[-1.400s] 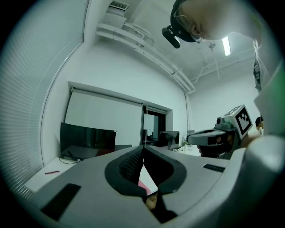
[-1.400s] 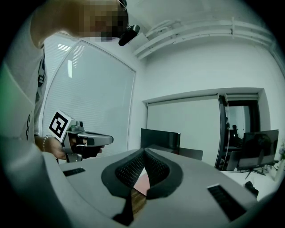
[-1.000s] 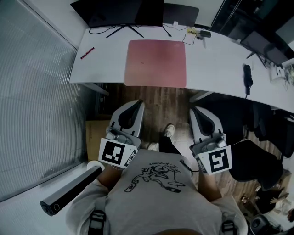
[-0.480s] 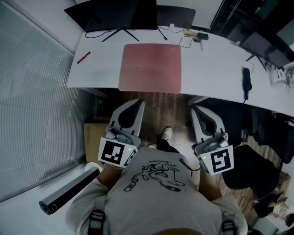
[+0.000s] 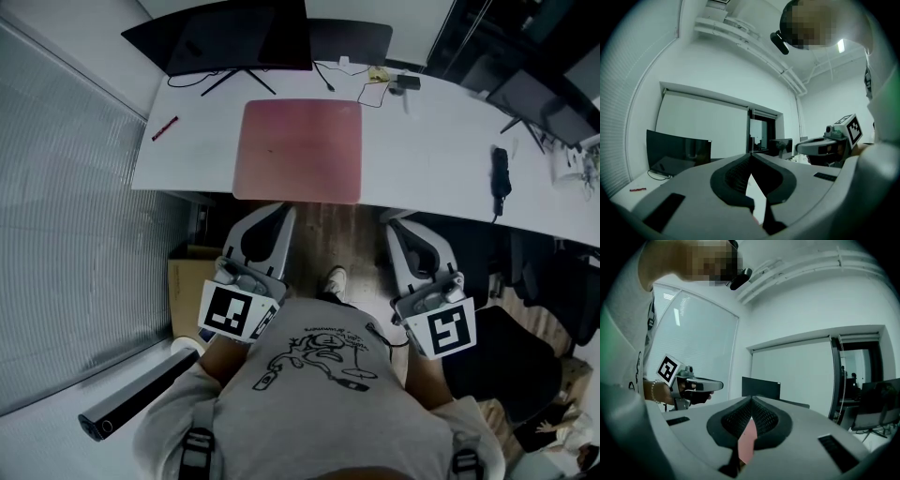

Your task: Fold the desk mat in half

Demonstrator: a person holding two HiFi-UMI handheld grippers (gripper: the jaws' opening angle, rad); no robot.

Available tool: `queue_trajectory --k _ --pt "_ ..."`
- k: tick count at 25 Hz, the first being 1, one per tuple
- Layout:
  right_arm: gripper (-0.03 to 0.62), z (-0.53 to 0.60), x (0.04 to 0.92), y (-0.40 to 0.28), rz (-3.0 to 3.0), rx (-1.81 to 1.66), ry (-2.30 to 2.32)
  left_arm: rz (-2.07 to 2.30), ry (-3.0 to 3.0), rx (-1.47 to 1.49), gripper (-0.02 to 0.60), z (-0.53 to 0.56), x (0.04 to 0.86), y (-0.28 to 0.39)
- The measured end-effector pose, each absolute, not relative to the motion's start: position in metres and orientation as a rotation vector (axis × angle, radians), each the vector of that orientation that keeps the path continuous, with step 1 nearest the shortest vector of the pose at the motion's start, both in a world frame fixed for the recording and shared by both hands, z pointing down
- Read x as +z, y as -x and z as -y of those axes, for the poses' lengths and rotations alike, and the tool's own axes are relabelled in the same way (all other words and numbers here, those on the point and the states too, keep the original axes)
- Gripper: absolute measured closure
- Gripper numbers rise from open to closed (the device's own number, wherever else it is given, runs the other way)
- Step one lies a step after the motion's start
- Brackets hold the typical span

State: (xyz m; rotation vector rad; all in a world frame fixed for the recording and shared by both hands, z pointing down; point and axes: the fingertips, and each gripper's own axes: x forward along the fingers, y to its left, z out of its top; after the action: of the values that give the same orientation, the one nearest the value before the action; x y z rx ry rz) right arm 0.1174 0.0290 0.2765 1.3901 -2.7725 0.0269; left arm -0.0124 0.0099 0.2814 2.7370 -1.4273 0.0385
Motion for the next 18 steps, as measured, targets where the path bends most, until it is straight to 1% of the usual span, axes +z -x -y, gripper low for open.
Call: queue_trajectory --k 8,18 --pt "0.586 0.001 0.28 -0.127 2.766 0.017 -1.349 1.435 -2.743 0.031 0.561 0.016 0.284 -0.001" --pt "0.586 0.037 0.286 -0.11 2.749 0.027 -1.339 1.473 -2.688 0.052 0.561 0.052 0.299 0.017"
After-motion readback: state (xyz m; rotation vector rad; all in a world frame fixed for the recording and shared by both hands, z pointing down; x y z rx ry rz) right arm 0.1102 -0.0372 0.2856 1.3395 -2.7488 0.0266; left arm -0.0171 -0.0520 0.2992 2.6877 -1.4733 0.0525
